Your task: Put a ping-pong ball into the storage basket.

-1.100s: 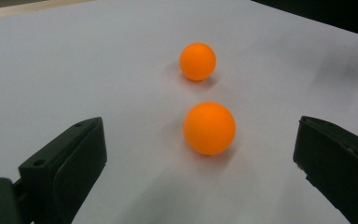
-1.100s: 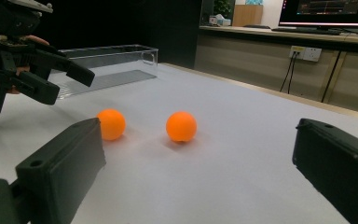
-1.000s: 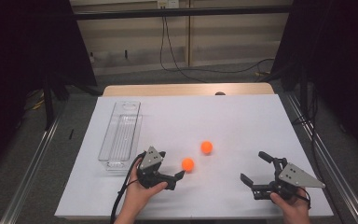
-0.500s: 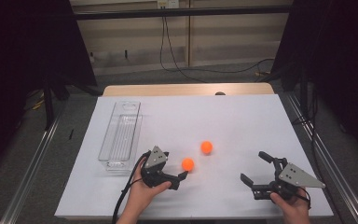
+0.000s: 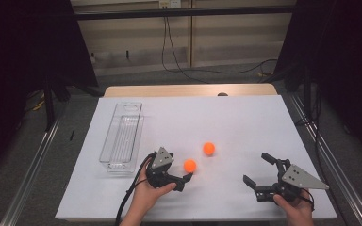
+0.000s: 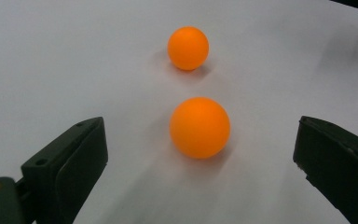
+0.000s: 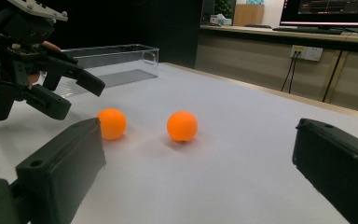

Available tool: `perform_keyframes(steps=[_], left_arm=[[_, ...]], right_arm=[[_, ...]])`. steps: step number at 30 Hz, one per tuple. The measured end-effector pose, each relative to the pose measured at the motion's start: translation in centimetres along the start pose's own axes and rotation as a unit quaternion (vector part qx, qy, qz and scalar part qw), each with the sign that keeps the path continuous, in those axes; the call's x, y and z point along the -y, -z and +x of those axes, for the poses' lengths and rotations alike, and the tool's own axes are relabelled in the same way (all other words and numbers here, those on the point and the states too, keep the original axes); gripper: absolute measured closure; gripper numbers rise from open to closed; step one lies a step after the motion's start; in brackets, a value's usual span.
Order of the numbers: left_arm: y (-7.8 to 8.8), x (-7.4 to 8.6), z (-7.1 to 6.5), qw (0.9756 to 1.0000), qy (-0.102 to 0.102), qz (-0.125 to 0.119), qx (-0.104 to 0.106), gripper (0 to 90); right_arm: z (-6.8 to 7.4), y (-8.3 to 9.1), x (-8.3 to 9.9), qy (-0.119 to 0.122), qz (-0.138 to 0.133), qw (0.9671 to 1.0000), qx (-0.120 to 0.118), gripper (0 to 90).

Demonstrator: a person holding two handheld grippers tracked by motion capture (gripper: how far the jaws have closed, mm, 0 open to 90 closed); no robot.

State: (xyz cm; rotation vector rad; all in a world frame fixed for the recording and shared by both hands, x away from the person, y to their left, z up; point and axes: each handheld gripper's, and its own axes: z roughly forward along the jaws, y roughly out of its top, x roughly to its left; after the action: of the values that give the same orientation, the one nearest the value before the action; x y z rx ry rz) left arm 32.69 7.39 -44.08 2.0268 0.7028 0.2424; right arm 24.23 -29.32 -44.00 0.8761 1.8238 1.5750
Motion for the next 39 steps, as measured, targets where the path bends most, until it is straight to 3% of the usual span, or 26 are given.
perform_keyframes(steps=[39], left_arm=[[-2.0,-0.7,-0.3,0.9995,-0.003,0.032,-0.006,5.3]], right_arm=[[0.0,0.1,0.0,0.001,0.001,1.0000,-0.001,1.6]])
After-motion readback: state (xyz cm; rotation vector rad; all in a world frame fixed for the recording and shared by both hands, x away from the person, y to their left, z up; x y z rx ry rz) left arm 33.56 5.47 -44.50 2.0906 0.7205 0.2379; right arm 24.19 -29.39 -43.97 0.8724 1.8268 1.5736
